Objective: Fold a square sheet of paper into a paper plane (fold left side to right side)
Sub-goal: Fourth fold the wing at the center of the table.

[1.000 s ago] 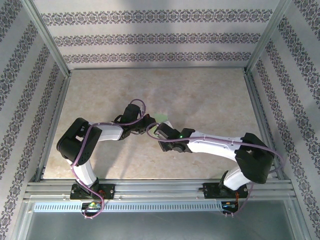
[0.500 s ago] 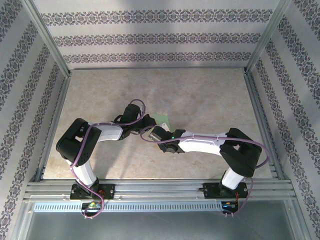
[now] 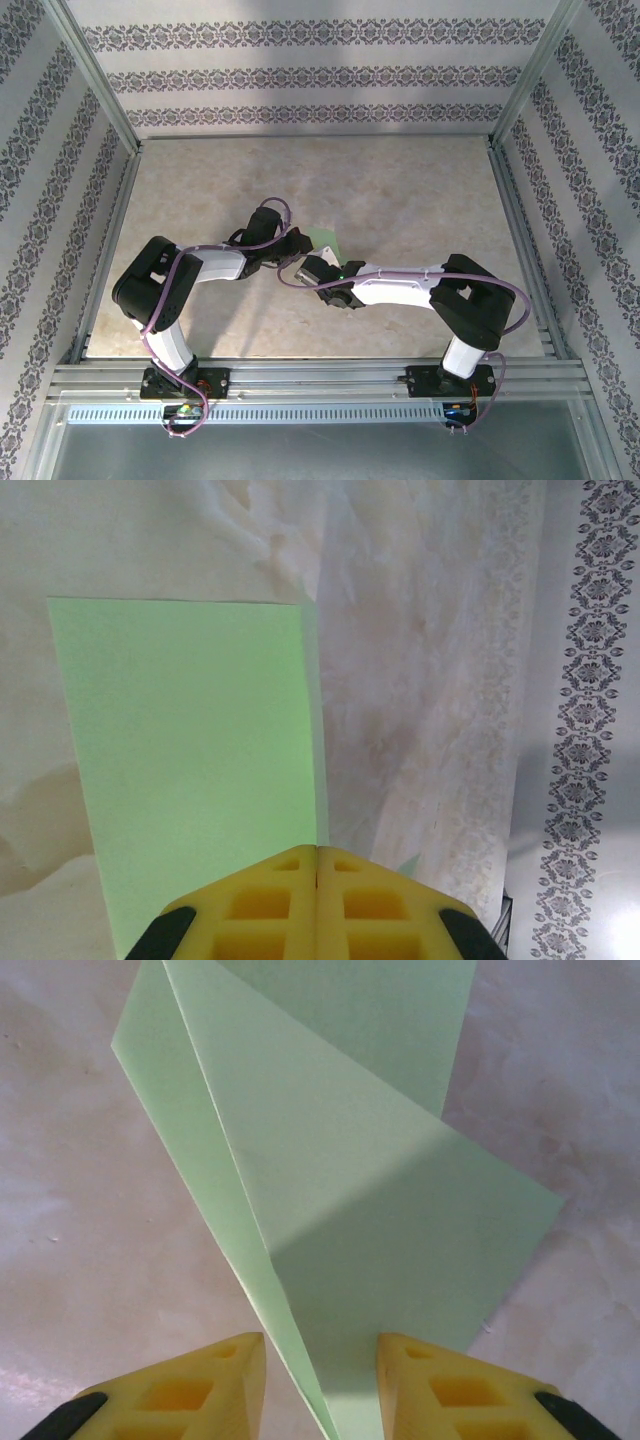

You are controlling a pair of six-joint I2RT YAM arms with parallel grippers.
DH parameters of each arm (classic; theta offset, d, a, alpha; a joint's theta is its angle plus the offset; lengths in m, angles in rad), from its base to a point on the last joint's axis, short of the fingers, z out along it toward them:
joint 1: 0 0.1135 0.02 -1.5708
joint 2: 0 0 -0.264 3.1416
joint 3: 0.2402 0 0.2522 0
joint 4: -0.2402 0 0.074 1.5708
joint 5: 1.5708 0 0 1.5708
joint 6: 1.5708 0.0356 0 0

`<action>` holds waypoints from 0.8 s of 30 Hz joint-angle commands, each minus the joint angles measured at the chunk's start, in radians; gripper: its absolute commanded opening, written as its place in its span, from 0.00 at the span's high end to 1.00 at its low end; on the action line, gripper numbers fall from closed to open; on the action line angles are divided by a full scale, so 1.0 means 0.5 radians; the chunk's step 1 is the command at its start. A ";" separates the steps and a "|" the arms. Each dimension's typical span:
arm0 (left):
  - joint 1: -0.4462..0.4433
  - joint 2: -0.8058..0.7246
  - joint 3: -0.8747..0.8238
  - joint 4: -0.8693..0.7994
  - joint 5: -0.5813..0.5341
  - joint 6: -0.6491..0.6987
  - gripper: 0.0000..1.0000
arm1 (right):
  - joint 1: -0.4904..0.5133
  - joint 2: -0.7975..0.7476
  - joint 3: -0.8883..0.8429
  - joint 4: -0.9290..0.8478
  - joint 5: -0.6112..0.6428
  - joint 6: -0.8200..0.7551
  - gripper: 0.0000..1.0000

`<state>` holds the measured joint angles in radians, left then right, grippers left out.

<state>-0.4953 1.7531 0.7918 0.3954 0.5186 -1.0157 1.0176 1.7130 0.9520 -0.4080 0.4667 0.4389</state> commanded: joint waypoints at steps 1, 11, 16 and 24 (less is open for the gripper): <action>-0.036 -0.033 0.051 -0.067 -0.008 -0.013 0.98 | 0.023 0.034 -0.005 0.011 0.085 -0.003 0.66; -0.037 -0.021 0.081 -0.091 -0.003 -0.003 0.98 | 0.023 0.087 -0.009 0.018 0.122 -0.009 0.73; -0.038 -0.009 0.091 -0.090 0.009 -0.002 0.98 | 0.023 0.105 -0.009 0.016 0.123 -0.013 0.83; 0.036 -0.132 0.036 -0.188 0.024 0.070 0.73 | 0.023 0.119 -0.008 0.011 0.111 -0.024 0.97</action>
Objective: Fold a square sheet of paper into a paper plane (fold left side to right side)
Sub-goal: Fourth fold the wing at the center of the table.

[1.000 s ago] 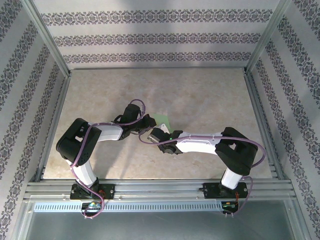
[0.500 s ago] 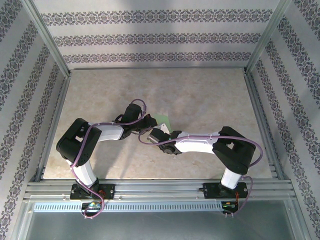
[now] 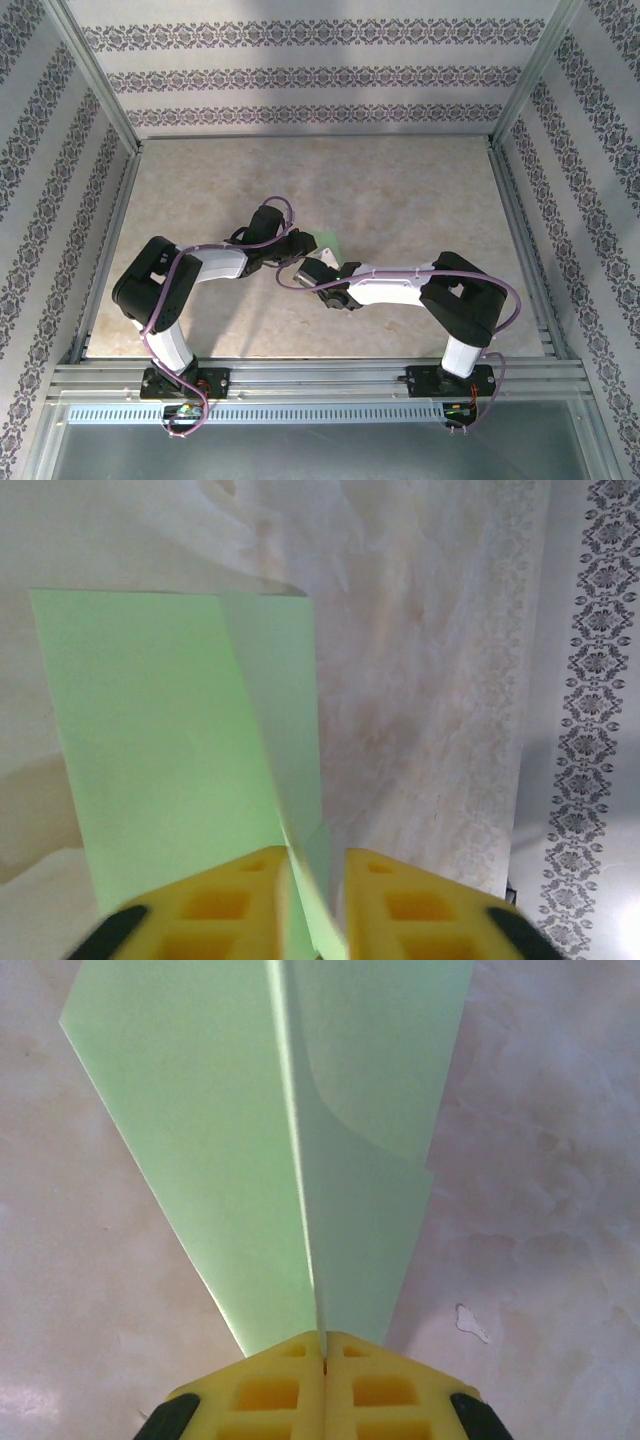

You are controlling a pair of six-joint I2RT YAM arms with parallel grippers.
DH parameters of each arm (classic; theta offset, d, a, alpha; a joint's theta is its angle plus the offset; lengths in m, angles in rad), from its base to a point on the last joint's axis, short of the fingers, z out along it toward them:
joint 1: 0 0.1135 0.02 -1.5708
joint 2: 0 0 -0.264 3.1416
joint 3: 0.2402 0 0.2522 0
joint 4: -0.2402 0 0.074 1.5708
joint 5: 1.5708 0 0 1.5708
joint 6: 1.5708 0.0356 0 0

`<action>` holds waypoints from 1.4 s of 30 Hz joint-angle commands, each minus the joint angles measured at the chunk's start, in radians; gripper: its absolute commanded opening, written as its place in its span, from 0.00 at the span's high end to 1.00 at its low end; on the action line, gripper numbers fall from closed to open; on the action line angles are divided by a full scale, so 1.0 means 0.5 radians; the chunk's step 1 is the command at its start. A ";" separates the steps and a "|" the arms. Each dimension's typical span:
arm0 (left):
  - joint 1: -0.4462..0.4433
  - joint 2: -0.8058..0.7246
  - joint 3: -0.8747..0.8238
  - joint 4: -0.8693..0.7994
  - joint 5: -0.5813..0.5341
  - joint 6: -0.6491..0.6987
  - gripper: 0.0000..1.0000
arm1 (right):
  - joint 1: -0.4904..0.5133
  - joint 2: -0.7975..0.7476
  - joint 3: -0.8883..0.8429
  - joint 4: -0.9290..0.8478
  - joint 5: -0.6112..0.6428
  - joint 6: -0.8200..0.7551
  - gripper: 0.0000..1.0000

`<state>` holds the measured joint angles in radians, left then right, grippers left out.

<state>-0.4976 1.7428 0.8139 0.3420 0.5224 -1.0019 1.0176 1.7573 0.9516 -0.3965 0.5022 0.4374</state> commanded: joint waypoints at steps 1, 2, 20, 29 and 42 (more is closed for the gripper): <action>0.073 -0.154 -0.040 -0.091 0.019 0.052 0.69 | 0.021 0.032 -0.007 -0.016 0.034 -0.026 0.97; 0.112 -0.198 -0.075 -0.107 0.026 0.061 0.67 | 0.021 0.037 -0.005 -0.019 0.025 -0.031 0.98; 0.552 -0.634 -0.238 -0.769 0.217 0.556 0.63 | -0.324 -0.238 -0.075 0.036 -1.074 -0.122 1.00; 0.388 -0.445 -0.180 -0.677 0.287 0.515 0.64 | -0.623 -0.257 -0.260 0.313 -1.789 -0.085 1.00; 0.127 -0.284 -0.067 -0.572 0.215 0.376 0.64 | -0.845 -0.232 -0.500 0.720 -2.159 0.024 1.00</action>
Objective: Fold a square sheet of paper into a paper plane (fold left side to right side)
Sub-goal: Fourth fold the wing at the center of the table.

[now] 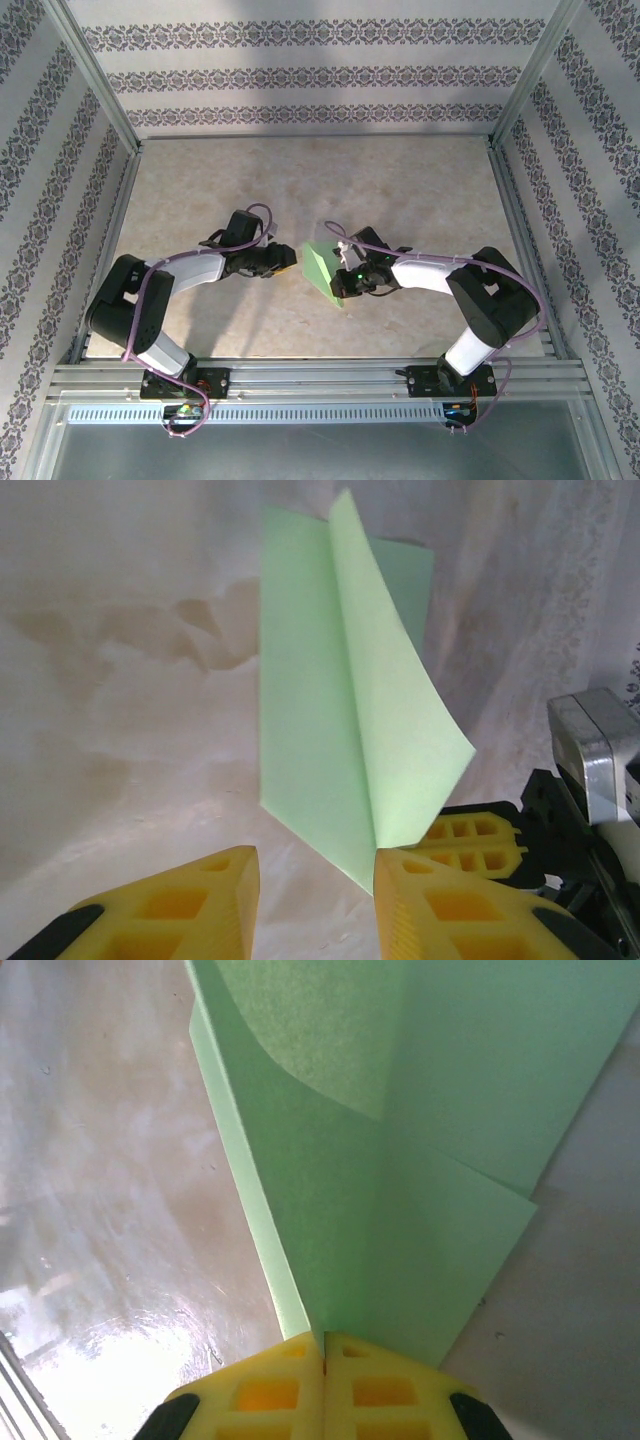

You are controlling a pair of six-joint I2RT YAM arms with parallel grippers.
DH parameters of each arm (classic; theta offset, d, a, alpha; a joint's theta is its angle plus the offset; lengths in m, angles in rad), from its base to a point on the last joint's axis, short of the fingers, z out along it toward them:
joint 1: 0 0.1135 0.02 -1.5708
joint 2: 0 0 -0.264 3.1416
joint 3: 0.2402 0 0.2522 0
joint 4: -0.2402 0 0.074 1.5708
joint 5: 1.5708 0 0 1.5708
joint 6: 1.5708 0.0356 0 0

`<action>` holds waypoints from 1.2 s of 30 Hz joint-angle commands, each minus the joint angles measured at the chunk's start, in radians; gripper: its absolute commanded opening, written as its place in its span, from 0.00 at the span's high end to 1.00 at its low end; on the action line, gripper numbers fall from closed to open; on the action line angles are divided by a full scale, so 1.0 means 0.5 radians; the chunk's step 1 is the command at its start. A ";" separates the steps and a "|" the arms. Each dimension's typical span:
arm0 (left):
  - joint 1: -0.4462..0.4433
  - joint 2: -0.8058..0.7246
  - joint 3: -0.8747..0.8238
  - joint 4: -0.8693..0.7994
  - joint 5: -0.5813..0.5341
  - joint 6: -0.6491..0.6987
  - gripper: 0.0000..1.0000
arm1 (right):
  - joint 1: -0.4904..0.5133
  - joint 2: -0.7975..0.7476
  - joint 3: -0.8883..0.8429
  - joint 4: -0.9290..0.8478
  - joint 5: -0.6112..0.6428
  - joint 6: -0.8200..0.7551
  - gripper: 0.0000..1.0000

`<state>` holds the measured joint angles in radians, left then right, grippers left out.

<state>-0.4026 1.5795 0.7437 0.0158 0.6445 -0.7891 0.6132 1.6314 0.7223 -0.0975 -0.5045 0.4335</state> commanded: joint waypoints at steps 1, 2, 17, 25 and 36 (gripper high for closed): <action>-0.079 0.057 0.083 0.085 -0.041 -0.062 0.64 | -0.047 0.020 -0.048 0.132 -0.158 0.033 1.00; -0.105 0.078 0.100 0.088 -0.054 -0.074 0.64 | -0.057 0.021 -0.056 0.141 -0.170 0.033 1.00; -0.281 0.400 0.379 0.067 -0.154 -0.117 0.63 | -0.097 0.060 -0.095 0.196 -0.218 0.033 1.00; -0.291 0.495 0.472 -0.014 -0.213 -0.082 0.63 | -0.097 0.076 -0.095 0.198 -0.229 0.034 1.00; -0.296 0.587 0.541 -0.153 -0.288 -0.021 0.60 | -0.097 0.103 -0.083 0.198 -0.246 0.030 1.00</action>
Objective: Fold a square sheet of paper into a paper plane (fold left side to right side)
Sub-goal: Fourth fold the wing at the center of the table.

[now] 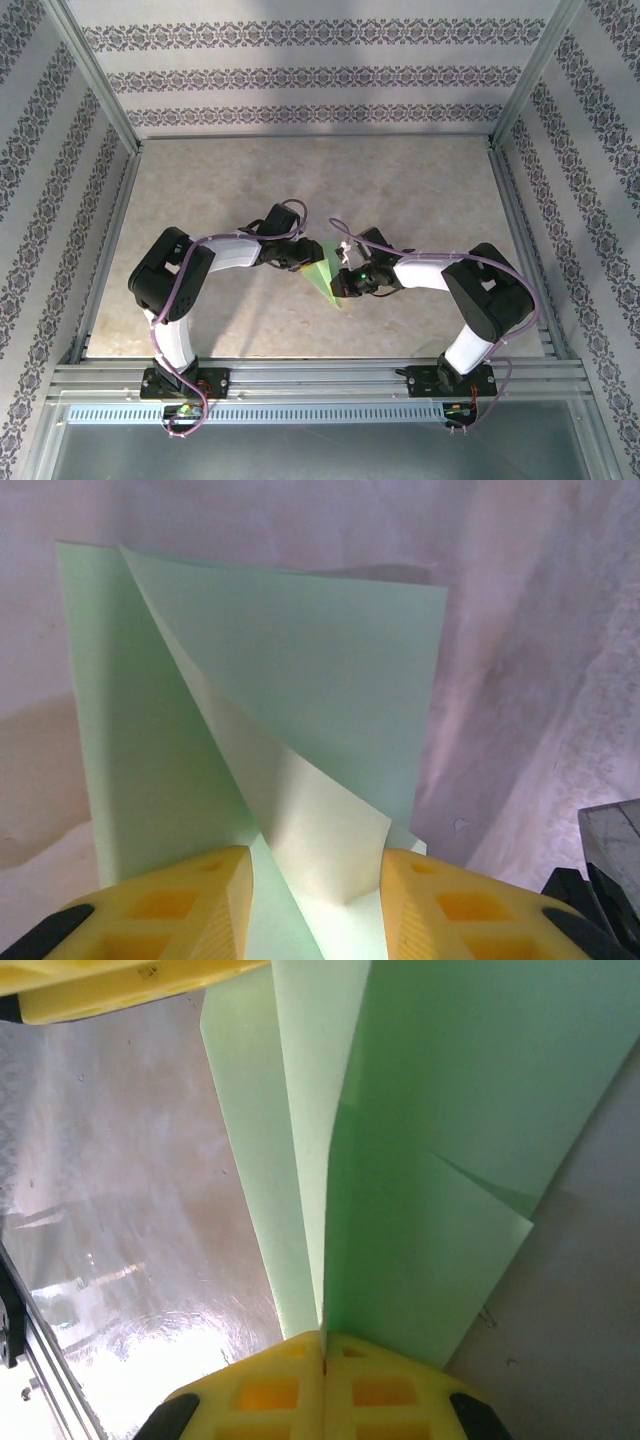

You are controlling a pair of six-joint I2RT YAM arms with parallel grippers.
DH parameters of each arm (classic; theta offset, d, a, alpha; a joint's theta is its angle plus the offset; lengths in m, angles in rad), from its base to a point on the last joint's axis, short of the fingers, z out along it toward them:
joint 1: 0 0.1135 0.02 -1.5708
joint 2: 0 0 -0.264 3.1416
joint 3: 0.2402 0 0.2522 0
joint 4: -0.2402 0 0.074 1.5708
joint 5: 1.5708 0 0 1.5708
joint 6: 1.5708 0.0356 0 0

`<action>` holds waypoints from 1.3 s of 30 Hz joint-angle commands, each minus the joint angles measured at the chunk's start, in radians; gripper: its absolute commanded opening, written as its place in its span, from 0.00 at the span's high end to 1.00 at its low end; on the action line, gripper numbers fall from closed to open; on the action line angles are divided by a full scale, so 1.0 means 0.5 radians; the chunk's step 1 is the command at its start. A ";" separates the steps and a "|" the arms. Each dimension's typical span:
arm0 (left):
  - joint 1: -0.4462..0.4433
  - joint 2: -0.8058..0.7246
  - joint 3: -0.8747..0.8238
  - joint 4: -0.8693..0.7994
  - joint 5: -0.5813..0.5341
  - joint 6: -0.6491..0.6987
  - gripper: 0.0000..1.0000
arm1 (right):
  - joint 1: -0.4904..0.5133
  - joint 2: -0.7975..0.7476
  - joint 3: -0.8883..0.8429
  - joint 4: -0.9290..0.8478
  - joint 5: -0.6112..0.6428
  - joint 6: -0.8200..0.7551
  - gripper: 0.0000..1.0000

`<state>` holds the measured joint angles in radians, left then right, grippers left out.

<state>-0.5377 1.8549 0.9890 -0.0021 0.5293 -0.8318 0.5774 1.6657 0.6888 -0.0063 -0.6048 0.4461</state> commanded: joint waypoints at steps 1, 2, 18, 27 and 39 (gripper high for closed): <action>-0.028 0.045 0.054 -0.131 -0.061 0.072 0.60 | -0.026 0.034 -0.013 0.016 -0.047 0.004 1.00; -0.028 0.049 0.058 -0.140 -0.065 0.078 0.60 | -0.026 0.034 -0.012 0.013 -0.045 0.004 1.00; -0.031 0.099 0.061 -0.171 -0.110 0.088 0.60 | -0.036 -0.051 0.025 -0.003 -0.086 0.027 0.78; -0.032 0.099 0.062 -0.163 -0.103 0.088 0.60 | -0.179 -0.271 -0.015 0.029 -0.195 0.074 0.56; -0.035 0.095 0.056 -0.150 -0.102 0.081 0.60 | -0.241 -0.009 0.109 0.218 -0.328 0.230 0.60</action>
<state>-0.5377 1.8702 1.0088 -0.0380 0.5117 -0.8112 0.4496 1.6299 0.7132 0.0582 -0.7399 0.5301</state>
